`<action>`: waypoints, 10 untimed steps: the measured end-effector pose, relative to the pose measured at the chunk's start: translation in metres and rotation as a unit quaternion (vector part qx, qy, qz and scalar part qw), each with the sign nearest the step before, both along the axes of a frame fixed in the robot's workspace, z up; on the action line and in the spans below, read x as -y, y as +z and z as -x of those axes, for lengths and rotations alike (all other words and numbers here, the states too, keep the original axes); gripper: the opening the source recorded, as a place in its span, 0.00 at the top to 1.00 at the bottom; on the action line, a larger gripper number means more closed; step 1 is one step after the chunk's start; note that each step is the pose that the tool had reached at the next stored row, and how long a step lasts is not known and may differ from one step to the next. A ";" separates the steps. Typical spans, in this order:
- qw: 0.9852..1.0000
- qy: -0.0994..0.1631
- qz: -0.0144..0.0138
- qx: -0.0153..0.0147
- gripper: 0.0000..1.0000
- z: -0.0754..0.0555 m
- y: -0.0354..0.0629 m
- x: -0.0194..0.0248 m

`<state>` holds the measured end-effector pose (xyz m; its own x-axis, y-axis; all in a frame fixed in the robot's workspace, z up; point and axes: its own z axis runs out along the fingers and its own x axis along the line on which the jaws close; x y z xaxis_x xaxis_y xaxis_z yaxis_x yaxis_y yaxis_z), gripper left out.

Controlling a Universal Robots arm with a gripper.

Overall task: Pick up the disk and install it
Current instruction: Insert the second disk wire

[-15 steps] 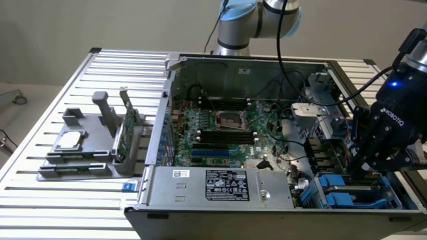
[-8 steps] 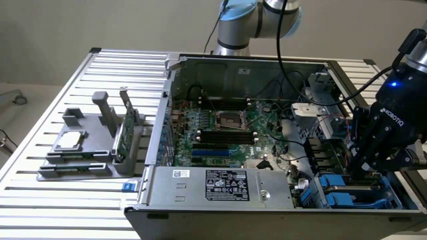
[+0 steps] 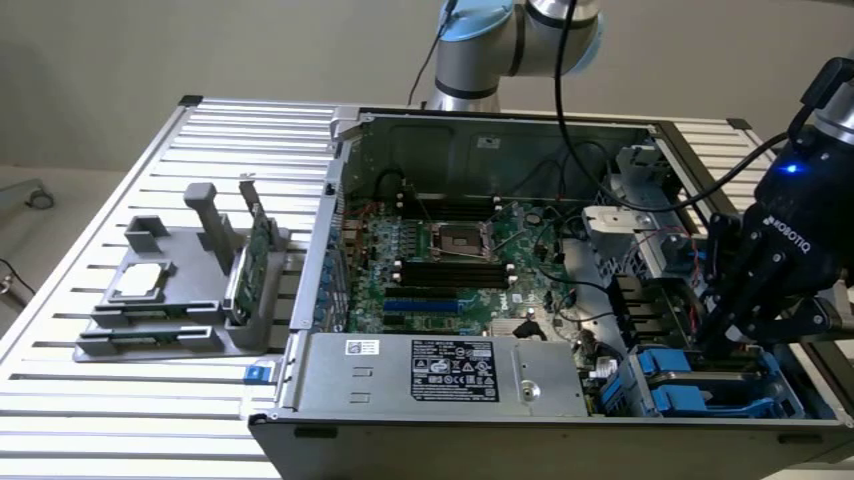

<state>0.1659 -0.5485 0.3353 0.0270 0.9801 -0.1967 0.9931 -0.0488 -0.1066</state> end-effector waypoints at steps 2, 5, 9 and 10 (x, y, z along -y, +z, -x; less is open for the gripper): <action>1.000 0.000 0.000 0.000 0.84 0.000 0.0000 0.0006; 1.000 0.000 0.000 0.000 0.84 0.000 0.0000 0.0014; 1.000 0.000 0.000 0.000 0.84 0.000 -0.0001 0.0024; 1.000 0.000 0.000 0.000 0.84 0.000 -0.0001 0.0026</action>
<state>0.1662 -0.5511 0.3352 0.0269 0.9801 -0.1965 0.9931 -0.0486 -0.1064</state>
